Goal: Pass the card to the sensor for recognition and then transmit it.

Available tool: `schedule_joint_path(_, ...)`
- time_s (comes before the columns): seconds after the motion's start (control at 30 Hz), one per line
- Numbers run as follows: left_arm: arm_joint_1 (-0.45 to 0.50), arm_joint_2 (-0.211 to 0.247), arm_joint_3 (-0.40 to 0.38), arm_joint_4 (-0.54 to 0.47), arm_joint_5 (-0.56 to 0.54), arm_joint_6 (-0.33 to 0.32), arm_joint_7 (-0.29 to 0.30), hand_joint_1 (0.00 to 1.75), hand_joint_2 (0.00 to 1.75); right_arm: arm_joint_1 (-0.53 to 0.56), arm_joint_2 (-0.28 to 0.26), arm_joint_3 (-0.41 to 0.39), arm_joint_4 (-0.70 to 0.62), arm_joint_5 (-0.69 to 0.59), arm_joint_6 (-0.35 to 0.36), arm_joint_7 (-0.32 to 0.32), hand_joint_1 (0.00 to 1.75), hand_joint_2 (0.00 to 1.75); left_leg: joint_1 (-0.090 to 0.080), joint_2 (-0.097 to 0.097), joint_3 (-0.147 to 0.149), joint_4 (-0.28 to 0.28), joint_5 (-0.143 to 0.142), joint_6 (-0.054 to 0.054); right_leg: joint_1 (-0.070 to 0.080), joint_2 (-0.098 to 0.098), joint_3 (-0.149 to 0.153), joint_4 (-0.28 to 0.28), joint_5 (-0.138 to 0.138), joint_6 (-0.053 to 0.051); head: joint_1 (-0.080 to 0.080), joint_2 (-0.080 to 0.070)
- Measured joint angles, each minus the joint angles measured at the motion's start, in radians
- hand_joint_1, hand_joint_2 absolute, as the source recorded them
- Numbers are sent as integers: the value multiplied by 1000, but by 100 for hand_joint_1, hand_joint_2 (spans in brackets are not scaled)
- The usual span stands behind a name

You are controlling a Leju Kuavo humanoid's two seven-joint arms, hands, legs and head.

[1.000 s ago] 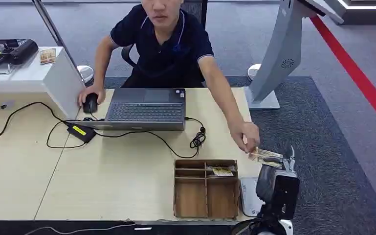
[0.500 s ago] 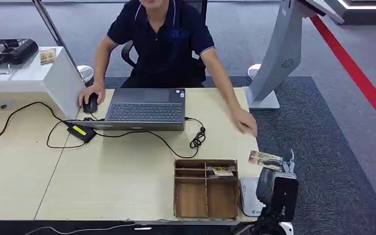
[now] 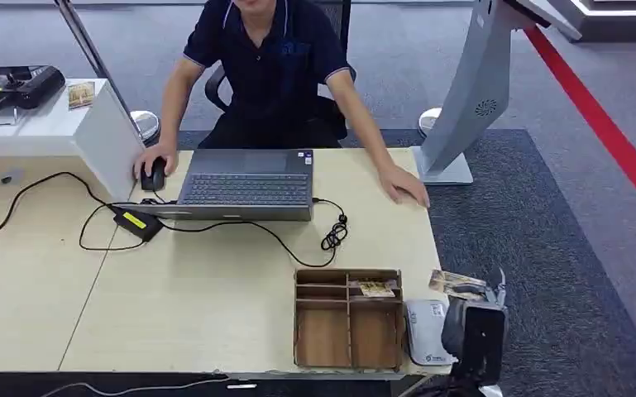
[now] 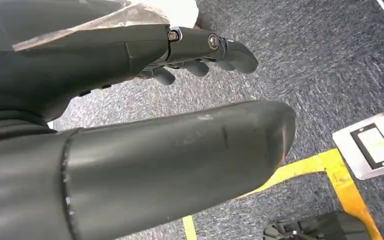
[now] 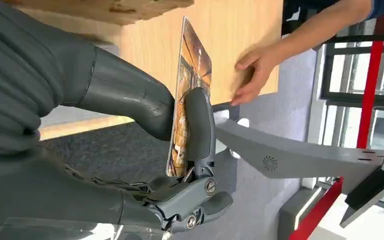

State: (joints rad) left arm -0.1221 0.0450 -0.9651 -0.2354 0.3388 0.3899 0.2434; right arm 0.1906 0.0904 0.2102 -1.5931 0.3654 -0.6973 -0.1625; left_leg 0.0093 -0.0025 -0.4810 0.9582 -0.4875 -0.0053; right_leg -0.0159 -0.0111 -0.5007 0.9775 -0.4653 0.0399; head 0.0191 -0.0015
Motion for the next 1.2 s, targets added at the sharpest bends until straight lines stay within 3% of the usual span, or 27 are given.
schedule_joint_path(0.3,0,0,1,0,8,5,3,0,0,24,-14,-8,55,57,0,46,175,175,0,0,0,0,0,0,0,0,0,0,0,0,0,0)
schedule_joint_path(0.57,0,0,2,0,16,6,3,0,0,36,-43,36,101,118,0,117,175,175,0,0,0,0,0,0,0,0,0,0,0,0,0,0)
schedule_joint_path(1.2,0,0,2,0,19,11,3,0,0,36,-77,106,150,132,0,143,175,175,0,0,0,0,0,0,0,0,0,0,0,0,0,0)
